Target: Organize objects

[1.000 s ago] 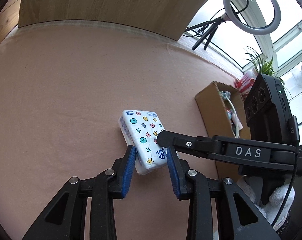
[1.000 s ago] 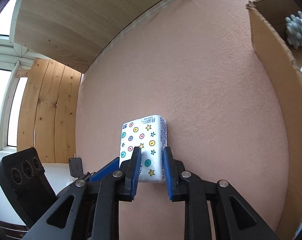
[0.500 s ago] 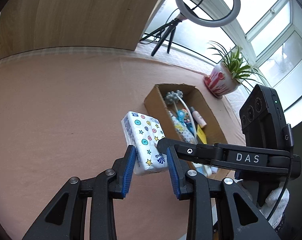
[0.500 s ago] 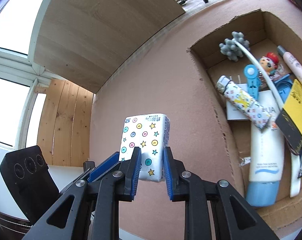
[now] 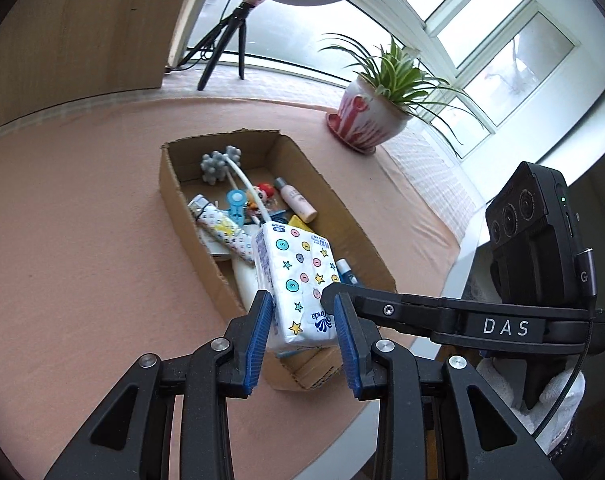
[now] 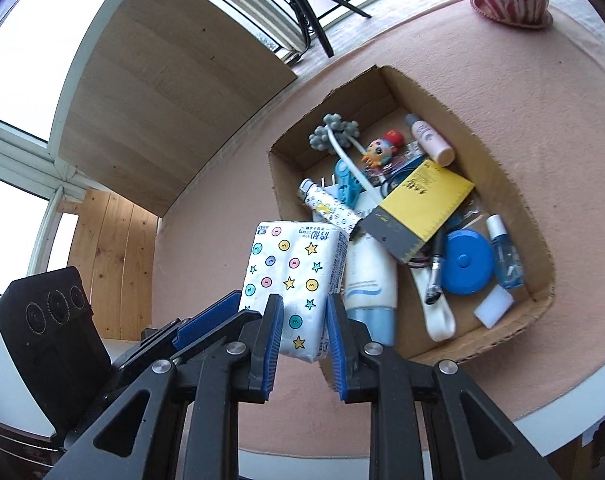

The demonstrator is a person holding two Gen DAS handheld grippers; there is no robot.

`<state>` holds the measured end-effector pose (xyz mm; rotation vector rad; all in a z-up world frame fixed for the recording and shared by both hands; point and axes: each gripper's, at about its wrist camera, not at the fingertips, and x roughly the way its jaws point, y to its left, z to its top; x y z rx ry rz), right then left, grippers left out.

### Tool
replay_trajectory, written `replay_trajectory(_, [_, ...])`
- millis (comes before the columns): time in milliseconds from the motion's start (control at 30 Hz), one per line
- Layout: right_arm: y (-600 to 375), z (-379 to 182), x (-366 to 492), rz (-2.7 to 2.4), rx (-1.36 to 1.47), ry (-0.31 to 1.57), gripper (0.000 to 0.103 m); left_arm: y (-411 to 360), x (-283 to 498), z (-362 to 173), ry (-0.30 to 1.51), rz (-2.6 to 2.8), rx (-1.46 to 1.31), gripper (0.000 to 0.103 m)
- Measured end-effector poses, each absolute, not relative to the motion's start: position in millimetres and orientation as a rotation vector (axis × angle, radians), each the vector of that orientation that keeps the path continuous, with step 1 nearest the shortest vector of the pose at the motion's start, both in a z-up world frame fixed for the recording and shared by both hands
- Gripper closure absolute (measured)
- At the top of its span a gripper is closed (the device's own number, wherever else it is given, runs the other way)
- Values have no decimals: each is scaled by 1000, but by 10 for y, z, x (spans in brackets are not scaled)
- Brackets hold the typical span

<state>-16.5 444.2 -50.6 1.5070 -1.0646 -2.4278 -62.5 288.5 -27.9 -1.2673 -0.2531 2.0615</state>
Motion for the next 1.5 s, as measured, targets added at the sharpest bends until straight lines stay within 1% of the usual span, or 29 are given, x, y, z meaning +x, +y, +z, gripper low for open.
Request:
replay_trajectory(33, [4477,-488,-145,-2444,1500,-1058,82,2937,-616,-267,-241,2059,-1261,69])
replay_trajectory(100, [4574,-436,-82,-2486,1476,-1047,82,3002,-608,-248,-222,2068,-1256,58])
replay_trajectory(133, [4604,-411,-60,-2517,1473,-1038,75,3027,-609,-248,-207,2080,-1261,42])
replay_trajectory(167, [4636,-389,-44,-2551,1483,-1022,61,3036,-612,-250,-199,2095,-1264,32])
replay_trajectory(233, [4693,-362,-10,-2602,1484,-1004,49,3026,-625,-259,-196,2107,-1270,32])
replay_trajectory(367, [4747,-368,3,-2597,1479,-1016,49,2977,-694,-311,-190,2130,-1302,31])
replay_trajectory(467, [4721,-359,-10,-2617,1487,-981,49,2949,-706,-337,-180,2152,-1319,29])
replay_trajectory(500, [4699,-352,-14,-2621,1489,-965,49,2932,-700,-335,-177,2156,-1320,28])
replay_trajectory(567, [4656,-336,-30,-2624,1485,-940,49,2888,-689,-321,-172,2174,-1319,21])
replay_trajectory(733, [4496,-298,-76,-2650,1485,-859,46,2672,-704,-284,-193,2243,-1322,15])
replay_trajectory(933, [4194,-249,-121,-2699,1485,-684,44,2320,-687,-257,-170,2375,-1329,9])
replay_trajectory(1167, [3761,-212,-180,-2727,1457,-495,44,1798,-623,-236,-180,2482,-1359,8])
replay_trajectory(1500, [3082,-220,-285,-2697,1403,-359,43,1089,-443,-154,-161,2620,-1407,8])
